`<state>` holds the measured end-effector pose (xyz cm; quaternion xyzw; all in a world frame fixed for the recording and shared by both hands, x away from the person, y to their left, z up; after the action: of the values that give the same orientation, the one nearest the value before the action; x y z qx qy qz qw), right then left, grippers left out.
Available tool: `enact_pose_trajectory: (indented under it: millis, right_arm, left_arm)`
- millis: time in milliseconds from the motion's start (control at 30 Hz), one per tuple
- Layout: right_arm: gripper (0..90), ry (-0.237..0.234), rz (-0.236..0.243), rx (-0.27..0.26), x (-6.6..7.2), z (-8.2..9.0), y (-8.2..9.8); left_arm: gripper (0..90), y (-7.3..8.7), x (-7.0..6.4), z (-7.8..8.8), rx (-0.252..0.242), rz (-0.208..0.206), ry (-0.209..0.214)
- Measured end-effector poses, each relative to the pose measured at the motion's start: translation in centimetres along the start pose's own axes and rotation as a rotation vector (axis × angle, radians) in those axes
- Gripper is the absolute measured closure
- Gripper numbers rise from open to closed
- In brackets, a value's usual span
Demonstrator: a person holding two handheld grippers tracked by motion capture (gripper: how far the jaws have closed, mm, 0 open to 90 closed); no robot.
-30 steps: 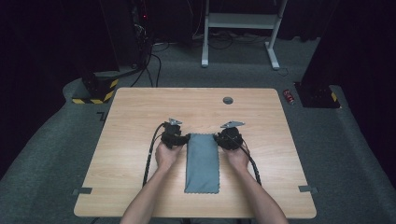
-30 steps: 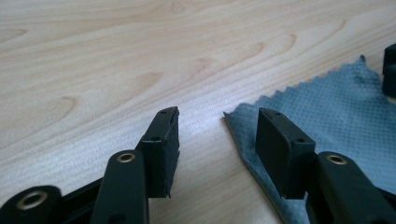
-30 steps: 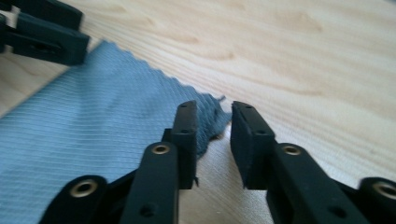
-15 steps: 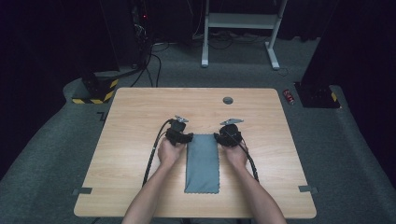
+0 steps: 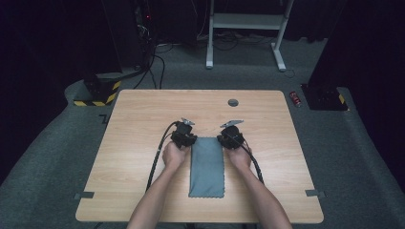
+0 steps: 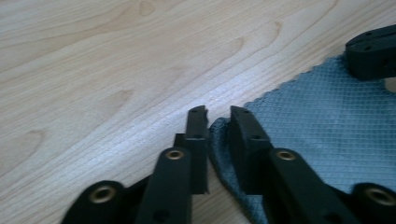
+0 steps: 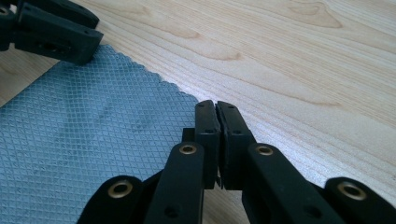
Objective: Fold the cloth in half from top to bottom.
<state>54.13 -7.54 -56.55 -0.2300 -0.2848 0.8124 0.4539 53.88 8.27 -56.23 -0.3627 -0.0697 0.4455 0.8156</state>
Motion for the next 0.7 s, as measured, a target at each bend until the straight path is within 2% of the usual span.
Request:
enact_pose_trajectory:
  millis: [33,67,167,200,267,367,633,700]
  right_arm:
    - [88.2,-0.004,-0.004,0.001,0.0,0.0,0.0]
    - [88.4,-0.007,-0.015,0.005,0.0,0.0,0.0]
    - [88.8,-0.008,-0.014,0.001,-0.1,0.0,0.0]
    - [88.9,-0.007,-0.016,0.001,-0.1,0.0,0.0]
    - [89.0,-0.011,-0.017,-0.007,-0.1,0.2,-0.1]
    - [89.2,-0.016,-0.020,-0.026,-0.3,0.8,-0.4]
    - [89.4,-0.027,-0.036,-0.067,-0.6,1.7,-1.1]
    - [89.4,-0.028,-0.041,-0.069,-0.6,1.8,-1.2]
  left_arm:
    - [84.8,-0.1,-0.1,-0.1,0.008,0.023,0.032]
    - [87.0,-0.2,0.0,-0.1,0.011,0.027,0.041]
    - [88.3,-0.2,0.1,-0.1,0.013,0.039,0.064]
    - [88.6,-0.1,0.3,0.0,0.009,0.063,0.089]
    - [88.8,-0.2,0.4,0.0,0.002,0.075,0.102]
    - [88.8,-0.4,0.3,0.4,-0.013,0.061,0.105]
    - [88.9,-1.2,0.4,1.4,-0.075,0.072,0.138]
    - [88.8,-1.3,0.5,1.5,-0.072,0.070,0.141]
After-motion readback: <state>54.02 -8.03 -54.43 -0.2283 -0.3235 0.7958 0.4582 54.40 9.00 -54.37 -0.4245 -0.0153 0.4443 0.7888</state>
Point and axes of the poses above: each handheld gripper's, and its own axes: z roughly backward along the jaws, y roughly out of its underside, x roughly to its left, the point moved 7 cm from there along -z, roughly forward along the jaws, and after that the axes turned 12 degrees about y, right-handed, at the moved point
